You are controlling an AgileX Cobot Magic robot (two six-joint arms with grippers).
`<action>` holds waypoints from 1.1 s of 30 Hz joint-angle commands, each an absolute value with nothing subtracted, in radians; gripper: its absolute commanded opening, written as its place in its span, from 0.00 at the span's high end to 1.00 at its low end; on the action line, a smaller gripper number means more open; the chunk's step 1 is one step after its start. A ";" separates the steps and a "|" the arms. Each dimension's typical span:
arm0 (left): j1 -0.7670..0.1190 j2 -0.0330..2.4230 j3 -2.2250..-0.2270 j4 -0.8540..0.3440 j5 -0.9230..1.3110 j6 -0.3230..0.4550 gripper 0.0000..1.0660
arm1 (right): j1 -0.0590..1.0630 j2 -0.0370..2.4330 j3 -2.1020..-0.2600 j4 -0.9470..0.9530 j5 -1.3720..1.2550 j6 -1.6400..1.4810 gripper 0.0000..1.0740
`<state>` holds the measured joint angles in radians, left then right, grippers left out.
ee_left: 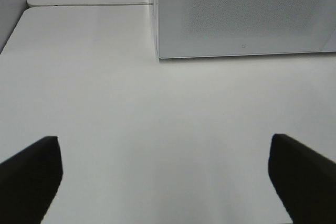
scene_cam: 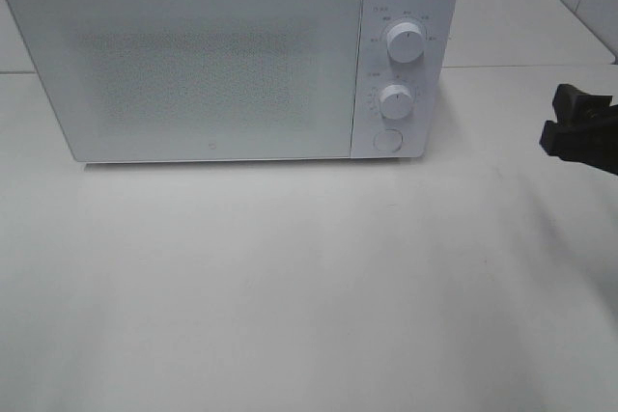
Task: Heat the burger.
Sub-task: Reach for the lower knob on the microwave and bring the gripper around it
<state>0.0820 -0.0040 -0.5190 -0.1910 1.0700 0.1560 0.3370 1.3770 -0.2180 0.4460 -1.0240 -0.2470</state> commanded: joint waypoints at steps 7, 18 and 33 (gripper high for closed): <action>0.078 -0.022 -0.517 -0.193 1.073 0.154 0.06 | 0.552 1.448 -0.216 0.622 -1.180 -0.277 0.29; 0.078 -0.022 -0.517 -0.193 1.073 0.154 0.06 | 0.744 1.544 -0.227 0.820 -1.281 -0.310 0.29; 0.078 -0.022 -0.517 -0.193 1.073 0.154 0.06 | 0.797 1.697 -0.420 0.882 -1.272 -0.395 0.29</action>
<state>0.0820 -0.0040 -0.5190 -0.1910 1.0700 0.1560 0.7920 1.6860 -0.4000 0.8820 -1.2060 -0.3690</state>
